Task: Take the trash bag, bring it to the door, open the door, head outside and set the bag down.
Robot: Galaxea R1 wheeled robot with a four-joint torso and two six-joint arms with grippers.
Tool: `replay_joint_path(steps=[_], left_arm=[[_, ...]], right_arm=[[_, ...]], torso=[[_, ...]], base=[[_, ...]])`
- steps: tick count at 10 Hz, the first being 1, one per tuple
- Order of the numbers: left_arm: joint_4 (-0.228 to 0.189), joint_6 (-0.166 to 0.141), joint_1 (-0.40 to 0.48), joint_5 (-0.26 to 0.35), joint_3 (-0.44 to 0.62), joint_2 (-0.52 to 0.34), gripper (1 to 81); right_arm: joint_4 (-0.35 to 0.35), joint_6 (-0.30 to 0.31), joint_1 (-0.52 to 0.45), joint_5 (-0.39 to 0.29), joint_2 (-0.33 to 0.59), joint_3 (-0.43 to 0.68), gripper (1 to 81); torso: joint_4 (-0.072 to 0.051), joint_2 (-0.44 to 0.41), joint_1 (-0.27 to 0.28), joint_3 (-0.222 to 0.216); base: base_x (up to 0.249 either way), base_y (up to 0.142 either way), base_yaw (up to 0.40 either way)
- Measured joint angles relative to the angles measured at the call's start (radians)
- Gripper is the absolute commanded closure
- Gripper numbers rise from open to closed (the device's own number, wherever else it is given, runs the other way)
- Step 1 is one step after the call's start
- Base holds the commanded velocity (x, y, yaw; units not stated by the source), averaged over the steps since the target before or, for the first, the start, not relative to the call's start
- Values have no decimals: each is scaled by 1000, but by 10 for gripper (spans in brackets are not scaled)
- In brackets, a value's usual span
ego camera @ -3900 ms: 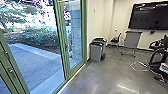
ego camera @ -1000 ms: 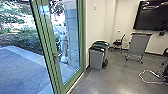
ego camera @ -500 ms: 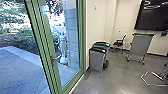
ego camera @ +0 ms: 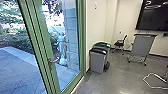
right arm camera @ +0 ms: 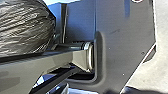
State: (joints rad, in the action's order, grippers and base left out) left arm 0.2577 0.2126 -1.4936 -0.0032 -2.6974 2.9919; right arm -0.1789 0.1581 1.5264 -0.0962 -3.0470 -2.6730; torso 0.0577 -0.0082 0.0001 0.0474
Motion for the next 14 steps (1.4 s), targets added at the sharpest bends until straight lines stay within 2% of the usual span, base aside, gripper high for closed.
replay_joint_path(steps=[14], left_arm=[[0, 0, 0, 0, 0, 0, 811]], right_arm=[[-1, 0, 0, 0, 0, -2, 10]], torso=[[0, 0, 0, 0]], base=[[170, 5, 0]])
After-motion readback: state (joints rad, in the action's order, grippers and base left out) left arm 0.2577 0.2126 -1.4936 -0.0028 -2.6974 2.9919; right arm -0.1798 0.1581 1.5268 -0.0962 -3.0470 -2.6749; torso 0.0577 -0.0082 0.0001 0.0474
